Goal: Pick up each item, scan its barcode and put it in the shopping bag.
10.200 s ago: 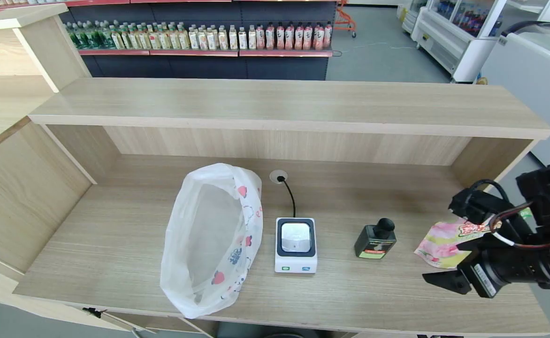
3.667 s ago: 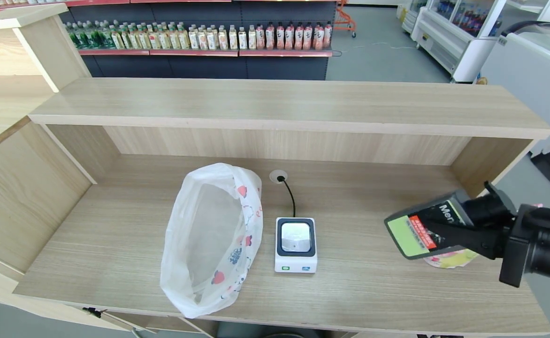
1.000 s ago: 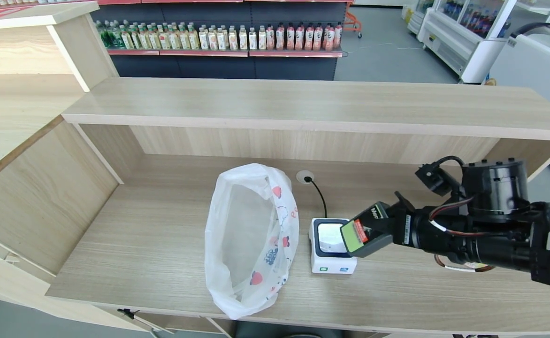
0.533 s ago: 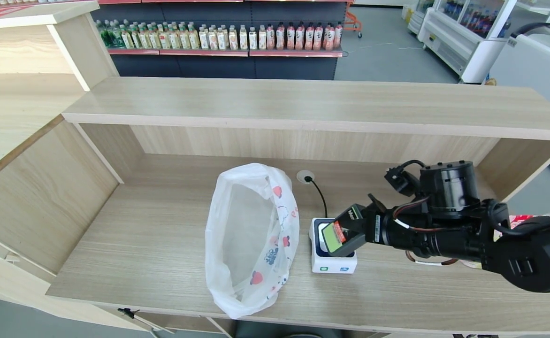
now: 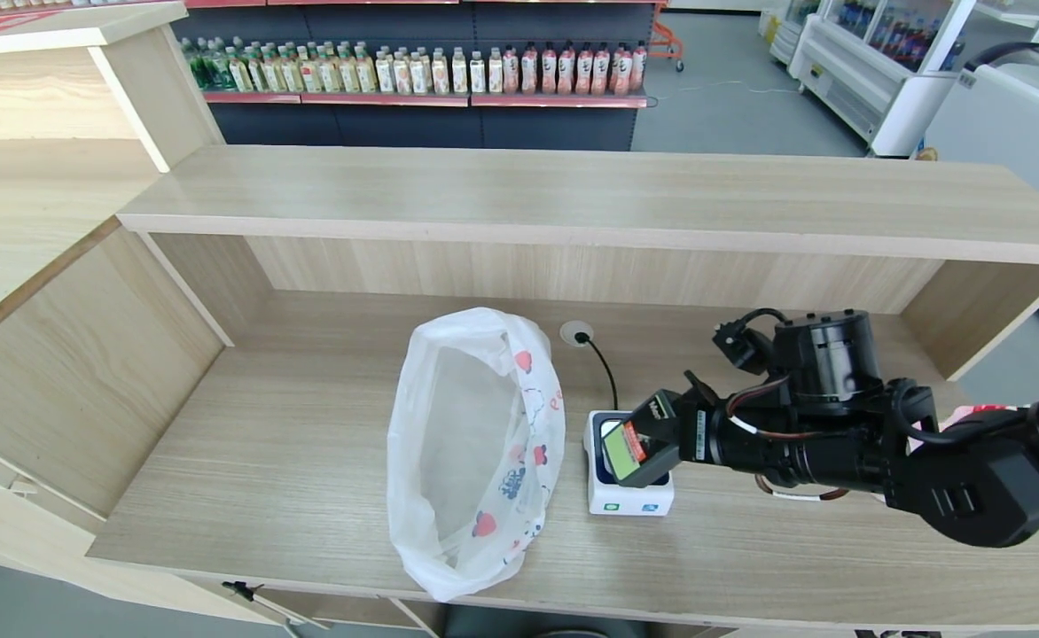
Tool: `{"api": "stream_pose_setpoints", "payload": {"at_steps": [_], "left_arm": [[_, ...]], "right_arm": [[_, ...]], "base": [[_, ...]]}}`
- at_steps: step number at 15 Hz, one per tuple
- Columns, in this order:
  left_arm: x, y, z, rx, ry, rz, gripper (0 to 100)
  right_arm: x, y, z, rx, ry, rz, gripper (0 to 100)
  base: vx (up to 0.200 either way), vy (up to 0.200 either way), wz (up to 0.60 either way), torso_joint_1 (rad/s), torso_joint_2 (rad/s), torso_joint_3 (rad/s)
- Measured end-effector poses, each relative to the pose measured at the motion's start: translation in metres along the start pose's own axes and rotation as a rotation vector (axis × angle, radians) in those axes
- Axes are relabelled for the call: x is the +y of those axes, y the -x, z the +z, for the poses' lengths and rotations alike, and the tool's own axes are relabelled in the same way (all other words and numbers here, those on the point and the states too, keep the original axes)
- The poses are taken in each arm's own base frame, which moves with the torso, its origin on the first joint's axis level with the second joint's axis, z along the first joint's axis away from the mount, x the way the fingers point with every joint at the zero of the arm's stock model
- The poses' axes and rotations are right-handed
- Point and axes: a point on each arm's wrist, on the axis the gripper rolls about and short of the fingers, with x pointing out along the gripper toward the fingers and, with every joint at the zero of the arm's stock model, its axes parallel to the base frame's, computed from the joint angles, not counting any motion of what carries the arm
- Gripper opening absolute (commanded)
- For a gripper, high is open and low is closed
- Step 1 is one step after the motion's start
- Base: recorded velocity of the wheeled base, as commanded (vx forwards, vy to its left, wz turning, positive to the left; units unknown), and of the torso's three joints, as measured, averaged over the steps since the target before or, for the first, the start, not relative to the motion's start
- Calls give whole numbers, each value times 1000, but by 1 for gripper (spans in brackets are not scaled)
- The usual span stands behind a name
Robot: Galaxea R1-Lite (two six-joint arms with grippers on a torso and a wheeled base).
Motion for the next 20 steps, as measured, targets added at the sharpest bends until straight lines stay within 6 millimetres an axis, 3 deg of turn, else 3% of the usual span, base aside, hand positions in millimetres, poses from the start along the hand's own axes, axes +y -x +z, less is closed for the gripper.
{"api": "stream_pose_setpoints", "payload": {"at_steps": [13, 18, 20], "left_arm": [[0, 0, 0, 0, 0, 0, 100], [0, 0, 0, 1, 0, 0, 100], [0, 0, 0, 0, 0, 0, 100]], "right_arm": [[-6, -27, 1, -2, 18, 1, 0], [-6, -28, 2, 0, 17, 3, 0], [-3, -22, 11, -32, 19, 11, 0]], "base": [[0, 0, 0, 0, 0, 0], [0, 0, 0, 0, 0, 0], [0, 0, 0, 0, 0, 0]]}}
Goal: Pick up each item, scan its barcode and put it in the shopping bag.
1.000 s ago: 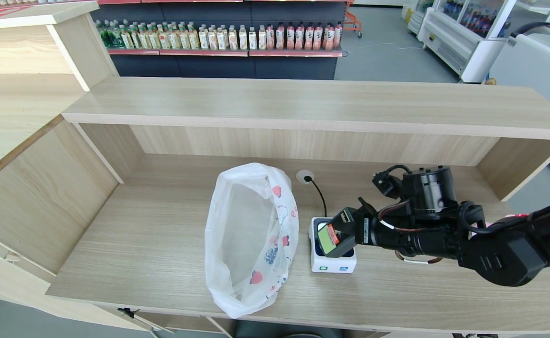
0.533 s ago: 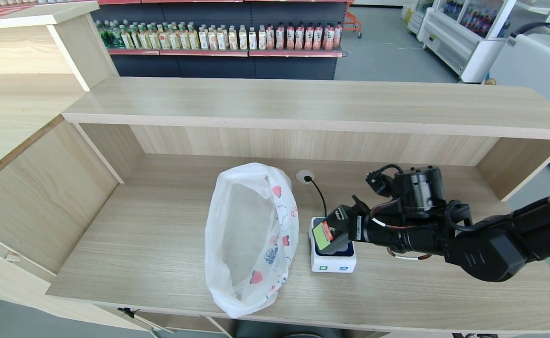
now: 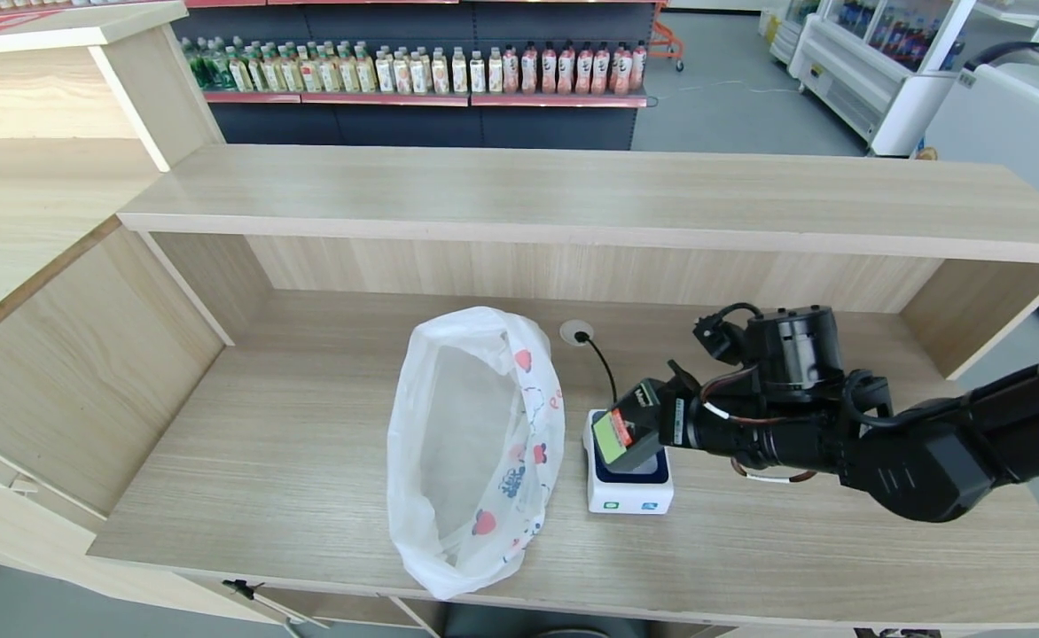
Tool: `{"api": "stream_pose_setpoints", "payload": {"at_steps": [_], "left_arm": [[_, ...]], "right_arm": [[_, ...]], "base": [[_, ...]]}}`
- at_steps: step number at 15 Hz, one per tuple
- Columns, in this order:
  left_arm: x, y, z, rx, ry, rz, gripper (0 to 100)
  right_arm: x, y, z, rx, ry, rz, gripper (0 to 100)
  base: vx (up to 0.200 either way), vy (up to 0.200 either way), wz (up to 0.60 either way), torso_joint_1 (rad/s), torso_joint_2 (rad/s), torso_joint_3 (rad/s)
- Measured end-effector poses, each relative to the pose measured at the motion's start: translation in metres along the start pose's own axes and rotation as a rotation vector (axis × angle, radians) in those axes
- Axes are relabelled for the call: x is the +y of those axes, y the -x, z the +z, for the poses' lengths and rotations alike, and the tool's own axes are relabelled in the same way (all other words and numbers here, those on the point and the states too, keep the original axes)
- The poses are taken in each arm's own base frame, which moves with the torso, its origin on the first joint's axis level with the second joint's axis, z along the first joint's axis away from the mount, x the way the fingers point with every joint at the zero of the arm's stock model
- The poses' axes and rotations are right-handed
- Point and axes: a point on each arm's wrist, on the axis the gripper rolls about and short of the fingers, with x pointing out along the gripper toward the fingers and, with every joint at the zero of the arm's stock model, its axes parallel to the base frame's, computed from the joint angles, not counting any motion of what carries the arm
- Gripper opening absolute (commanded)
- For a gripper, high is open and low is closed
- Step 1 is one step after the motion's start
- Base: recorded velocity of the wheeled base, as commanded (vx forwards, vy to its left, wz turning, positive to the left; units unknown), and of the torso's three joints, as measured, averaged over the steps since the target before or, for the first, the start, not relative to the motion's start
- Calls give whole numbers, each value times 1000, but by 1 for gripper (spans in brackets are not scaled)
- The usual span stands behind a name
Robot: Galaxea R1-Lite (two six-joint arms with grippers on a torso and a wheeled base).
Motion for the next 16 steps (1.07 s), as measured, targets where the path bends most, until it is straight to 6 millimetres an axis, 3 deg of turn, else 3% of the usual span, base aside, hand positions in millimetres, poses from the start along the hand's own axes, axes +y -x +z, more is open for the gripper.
{"api": "stream_pose_setpoints", "payload": {"at_steps": [2, 3, 5, 7, 13, 16], "left_arm": [[0, 0, 0, 0, 0, 0, 100], [0, 0, 0, 0, 0, 0, 100], [0, 0, 0, 0, 0, 0, 100], [0, 0, 0, 0, 0, 0, 100], [0, 0, 0, 0, -2, 0, 100], [0, 0, 0, 0, 0, 0, 100]], "right_arm": [[6, 19, 17, -69, 76, 13, 0], [4, 32, 26, -106, 199, -6, 0], [-17, 58, 34, -136, 446, -119, 0], [-33, 82, 33, -158, 566, -249, 0], [-29, 119, 20, -186, 565, -289, 0], [-27, 125, 17, -200, 515, -278, 0]], "base": [[0, 0, 0, 0, 0, 0], [0, 0, 0, 0, 0, 0], [0, 0, 0, 0, 0, 0], [0, 0, 0, 0, 0, 0], [0, 0, 0, 0, 0, 0], [-200, 200, 0, 6, 6, 1]]}}
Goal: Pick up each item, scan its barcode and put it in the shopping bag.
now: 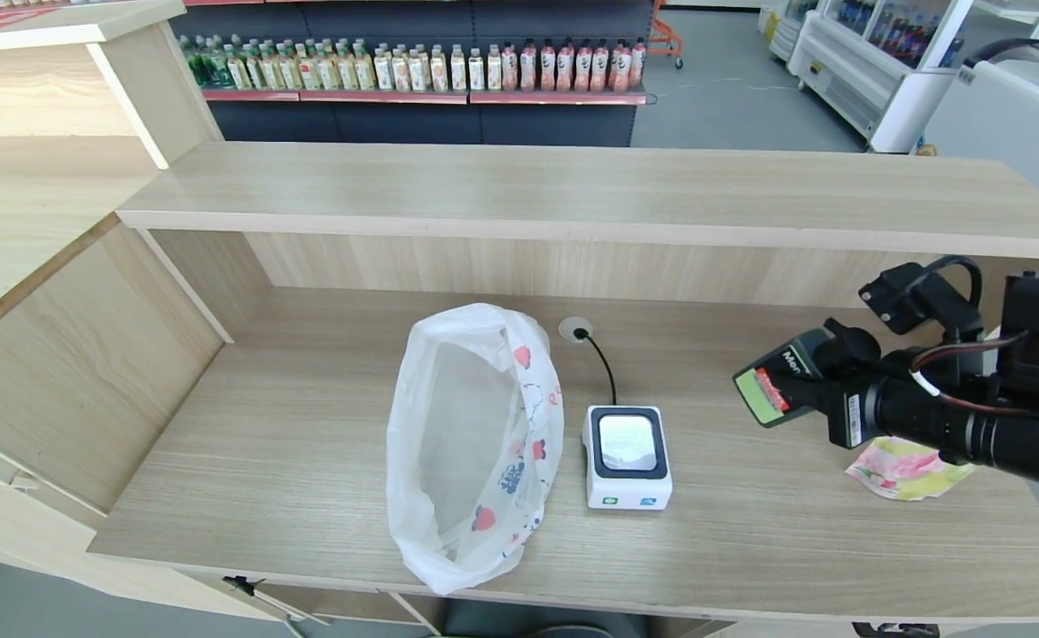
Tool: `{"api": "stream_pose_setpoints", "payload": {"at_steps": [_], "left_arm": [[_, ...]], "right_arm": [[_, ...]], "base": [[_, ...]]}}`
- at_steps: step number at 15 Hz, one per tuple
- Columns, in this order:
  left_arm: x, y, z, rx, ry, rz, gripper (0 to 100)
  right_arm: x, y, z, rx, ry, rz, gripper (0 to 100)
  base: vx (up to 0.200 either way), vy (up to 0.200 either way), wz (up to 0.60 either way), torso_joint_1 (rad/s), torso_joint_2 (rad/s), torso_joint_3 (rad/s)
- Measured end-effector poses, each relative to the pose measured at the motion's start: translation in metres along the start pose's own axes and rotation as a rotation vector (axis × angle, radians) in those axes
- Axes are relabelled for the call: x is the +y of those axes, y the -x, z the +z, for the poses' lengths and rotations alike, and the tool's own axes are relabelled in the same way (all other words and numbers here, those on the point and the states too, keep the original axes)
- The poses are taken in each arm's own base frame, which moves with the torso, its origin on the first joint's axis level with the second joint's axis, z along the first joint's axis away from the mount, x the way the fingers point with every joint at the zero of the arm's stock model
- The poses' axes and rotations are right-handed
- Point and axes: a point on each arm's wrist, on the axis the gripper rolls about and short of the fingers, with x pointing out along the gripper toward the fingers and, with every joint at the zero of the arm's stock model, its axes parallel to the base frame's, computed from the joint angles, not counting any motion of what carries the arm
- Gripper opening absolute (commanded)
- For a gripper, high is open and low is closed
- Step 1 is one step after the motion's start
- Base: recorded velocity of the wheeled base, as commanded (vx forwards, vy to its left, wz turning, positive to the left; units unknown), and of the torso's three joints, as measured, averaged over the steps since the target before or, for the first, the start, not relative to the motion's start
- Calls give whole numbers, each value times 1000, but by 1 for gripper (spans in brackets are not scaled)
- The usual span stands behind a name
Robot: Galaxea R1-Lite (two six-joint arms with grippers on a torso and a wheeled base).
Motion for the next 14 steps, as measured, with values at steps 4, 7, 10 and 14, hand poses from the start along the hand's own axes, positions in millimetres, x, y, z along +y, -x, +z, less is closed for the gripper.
{"api": "stream_pose_setpoints", "payload": {"at_steps": [4, 7, 10, 14], "left_arm": [[0, 0, 0, 0, 0, 0, 100], [0, 0, 0, -1, 0, 0, 100], [0, 0, 0, 0, -4, -1, 100], [0, 0, 0, 0, -6, -1, 100]], "right_arm": [[1, 0, 6, -26, -91, 70, 0], [0, -5, 15, -53, -104, 106, 0], [2, -24, 28, -74, -110, 127, 0], [5, -62, 43, -93, -118, 150, 0]], "base": [[-200, 200, 0, -5, 0, 0], [-133, 200, 0, 2, 1, 2], [0, 200, 0, -7, -1, 5], [0, 100, 0, 7, 4, -1]]}}
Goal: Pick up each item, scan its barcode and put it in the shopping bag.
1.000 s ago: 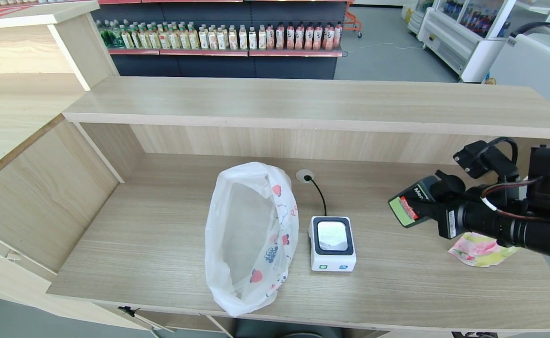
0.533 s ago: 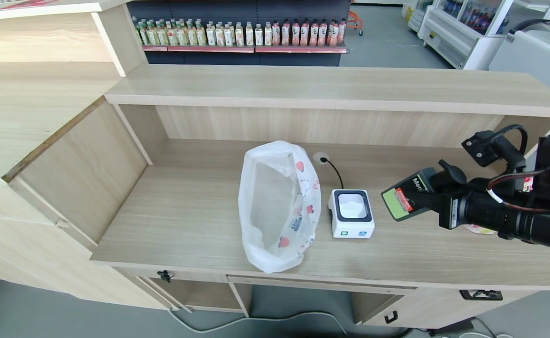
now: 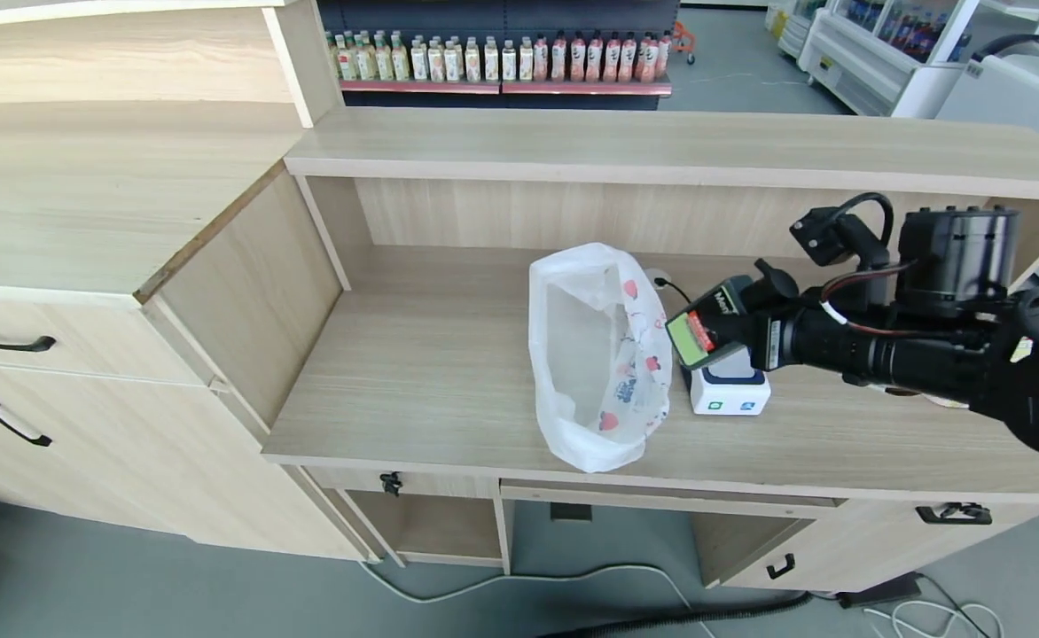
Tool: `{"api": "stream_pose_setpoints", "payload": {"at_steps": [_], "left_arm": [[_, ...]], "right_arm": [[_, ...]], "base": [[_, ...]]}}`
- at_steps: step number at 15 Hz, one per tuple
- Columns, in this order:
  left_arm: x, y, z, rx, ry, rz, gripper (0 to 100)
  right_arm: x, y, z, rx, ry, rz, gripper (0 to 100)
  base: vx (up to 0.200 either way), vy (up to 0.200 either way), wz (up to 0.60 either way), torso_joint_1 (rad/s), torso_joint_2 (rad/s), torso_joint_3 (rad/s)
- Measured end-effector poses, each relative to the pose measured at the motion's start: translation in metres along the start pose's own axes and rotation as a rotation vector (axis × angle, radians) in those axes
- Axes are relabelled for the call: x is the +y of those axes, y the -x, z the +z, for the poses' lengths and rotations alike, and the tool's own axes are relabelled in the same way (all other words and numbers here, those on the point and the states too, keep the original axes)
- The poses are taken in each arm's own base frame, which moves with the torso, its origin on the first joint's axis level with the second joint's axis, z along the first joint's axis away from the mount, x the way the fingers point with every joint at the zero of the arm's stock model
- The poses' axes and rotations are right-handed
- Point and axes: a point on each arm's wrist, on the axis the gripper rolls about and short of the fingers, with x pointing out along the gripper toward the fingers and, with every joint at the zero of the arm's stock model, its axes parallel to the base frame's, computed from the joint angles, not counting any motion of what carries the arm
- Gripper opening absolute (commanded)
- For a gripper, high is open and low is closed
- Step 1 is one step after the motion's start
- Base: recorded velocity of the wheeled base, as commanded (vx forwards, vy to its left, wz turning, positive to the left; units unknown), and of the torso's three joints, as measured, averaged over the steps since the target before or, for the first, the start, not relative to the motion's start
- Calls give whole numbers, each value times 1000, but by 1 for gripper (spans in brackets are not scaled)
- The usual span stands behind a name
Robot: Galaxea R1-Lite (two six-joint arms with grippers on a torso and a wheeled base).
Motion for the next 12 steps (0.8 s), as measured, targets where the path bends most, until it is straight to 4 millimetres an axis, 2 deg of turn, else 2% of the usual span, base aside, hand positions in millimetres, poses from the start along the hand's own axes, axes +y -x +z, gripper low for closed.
{"api": "stream_pose_setpoints", "payload": {"at_steps": [6, 12], "left_arm": [[0, 0, 0, 0, 2, 1, 100], [0, 0, 0, 0, 1, 1, 100]], "right_arm": [[-3, -56, -34, 107, -34, -13, 0], [29, -105, -53, 143, -5, 46, 0]], "base": [[0, 0, 0, 0, 0, 0], [0, 0, 0, 0, 0, 0]]}}
